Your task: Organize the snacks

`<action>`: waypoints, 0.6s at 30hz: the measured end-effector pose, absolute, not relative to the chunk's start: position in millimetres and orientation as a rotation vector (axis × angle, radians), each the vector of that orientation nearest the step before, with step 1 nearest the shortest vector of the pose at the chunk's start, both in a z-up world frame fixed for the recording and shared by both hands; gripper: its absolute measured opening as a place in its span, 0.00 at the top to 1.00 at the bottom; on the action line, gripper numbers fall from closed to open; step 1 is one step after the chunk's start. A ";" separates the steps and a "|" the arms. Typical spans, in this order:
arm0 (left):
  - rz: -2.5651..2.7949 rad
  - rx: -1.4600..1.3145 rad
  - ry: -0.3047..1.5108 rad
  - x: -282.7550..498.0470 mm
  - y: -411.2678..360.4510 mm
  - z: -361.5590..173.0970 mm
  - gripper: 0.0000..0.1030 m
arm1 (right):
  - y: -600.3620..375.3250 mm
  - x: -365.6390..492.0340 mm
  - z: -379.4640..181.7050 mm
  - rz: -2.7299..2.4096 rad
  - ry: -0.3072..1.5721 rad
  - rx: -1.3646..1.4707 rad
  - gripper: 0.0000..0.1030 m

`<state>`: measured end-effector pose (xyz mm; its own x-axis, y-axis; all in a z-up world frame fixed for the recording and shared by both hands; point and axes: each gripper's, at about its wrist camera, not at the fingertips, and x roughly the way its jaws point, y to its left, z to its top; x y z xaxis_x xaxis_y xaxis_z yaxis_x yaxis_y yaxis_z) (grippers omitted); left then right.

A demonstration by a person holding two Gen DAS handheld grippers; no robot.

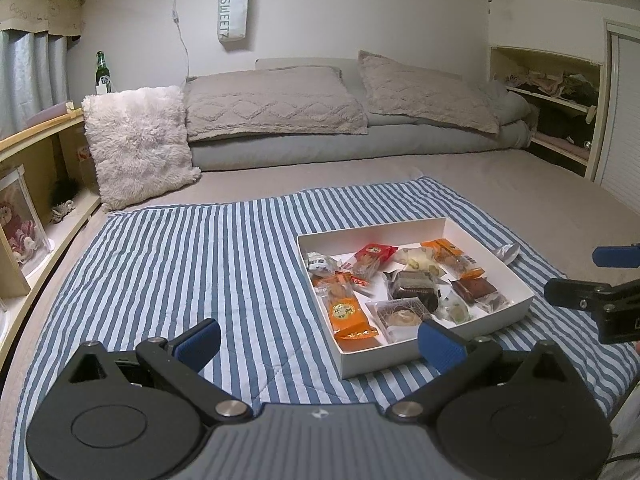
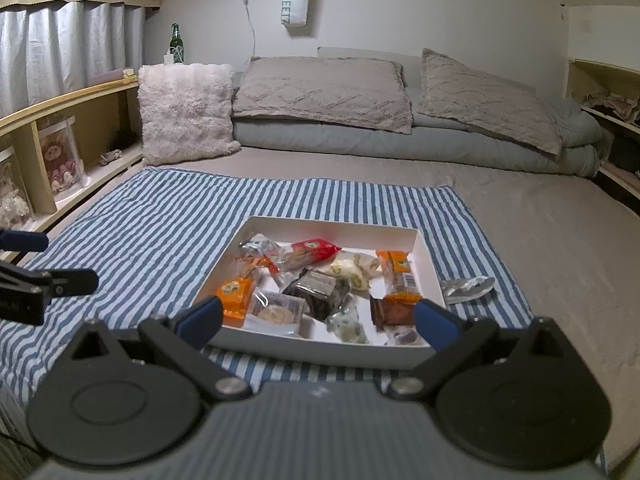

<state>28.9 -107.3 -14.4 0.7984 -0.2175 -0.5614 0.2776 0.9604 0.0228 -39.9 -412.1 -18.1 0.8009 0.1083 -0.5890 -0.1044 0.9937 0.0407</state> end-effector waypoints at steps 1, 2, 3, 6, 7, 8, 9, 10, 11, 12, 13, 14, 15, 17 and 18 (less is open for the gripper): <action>-0.265 0.105 0.590 29.0 -107.1 -14.3 0.00 | -412.1 -39.9 -18.3 0.113 0.632 0.006 0.00; -0.264 0.105 0.591 29.5 -107.0 -14.1 0.00 | -412.0 -40.0 -18.3 0.113 0.632 0.007 0.00; -0.263 0.105 0.592 29.3 -107.0 -14.3 0.00 | -412.0 -40.1 -18.3 0.113 0.632 0.006 0.00; -0.265 0.104 0.594 29.1 -107.0 -14.0 0.00 | -411.9 -39.9 -18.4 0.114 0.632 0.006 0.00; -0.264 0.104 0.594 29.2 -107.0 -13.9 0.00 | -411.5 -40.2 -18.3 0.113 0.632 0.007 0.00; -0.264 0.105 0.594 29.3 -107.0 -14.0 0.00 | -411.4 -40.2 -18.4 0.113 0.632 0.007 0.00; -0.264 0.105 0.594 29.3 -107.0 -14.1 0.00 | -411.2 -40.2 -18.4 0.113 0.633 0.006 0.00; -0.264 0.104 0.594 29.2 -107.1 -14.1 0.00 | -410.6 -40.6 -18.3 0.111 0.632 0.007 0.00; -0.264 0.104 0.594 29.2 -107.1 -14.1 0.00 | -410.7 -40.6 -18.3 0.112 0.632 0.008 0.00; -0.264 0.104 0.594 29.2 -107.0 -14.1 0.00 | -410.8 -40.6 -18.4 0.112 0.632 0.008 0.00; -0.264 0.104 0.594 29.2 -107.0 -14.0 0.00 | -410.9 -40.4 -18.4 0.112 0.632 0.007 0.00; -0.263 0.104 0.594 29.2 -107.0 -14.1 0.00 | -411.2 -40.3 -18.4 0.111 0.633 0.008 0.00; -0.263 0.105 0.594 29.3 -106.8 -14.1 0.00 | -411.9 -40.2 -18.6 0.112 0.633 0.008 0.00; -0.263 0.105 0.596 29.1 -106.7 -14.2 0.00 | -412.2 -40.2 -18.6 0.113 0.634 0.008 0.00; -0.263 0.105 0.596 29.2 -106.7 -14.2 0.00 | -412.7 -39.9 -18.5 0.115 0.633 0.008 0.00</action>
<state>29.2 -106.7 -14.2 0.7956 -0.2144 -0.5666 0.2748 0.9613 0.0220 -40.0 -412.7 -18.5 0.8000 0.1091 -0.5900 -0.1045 0.9936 0.0420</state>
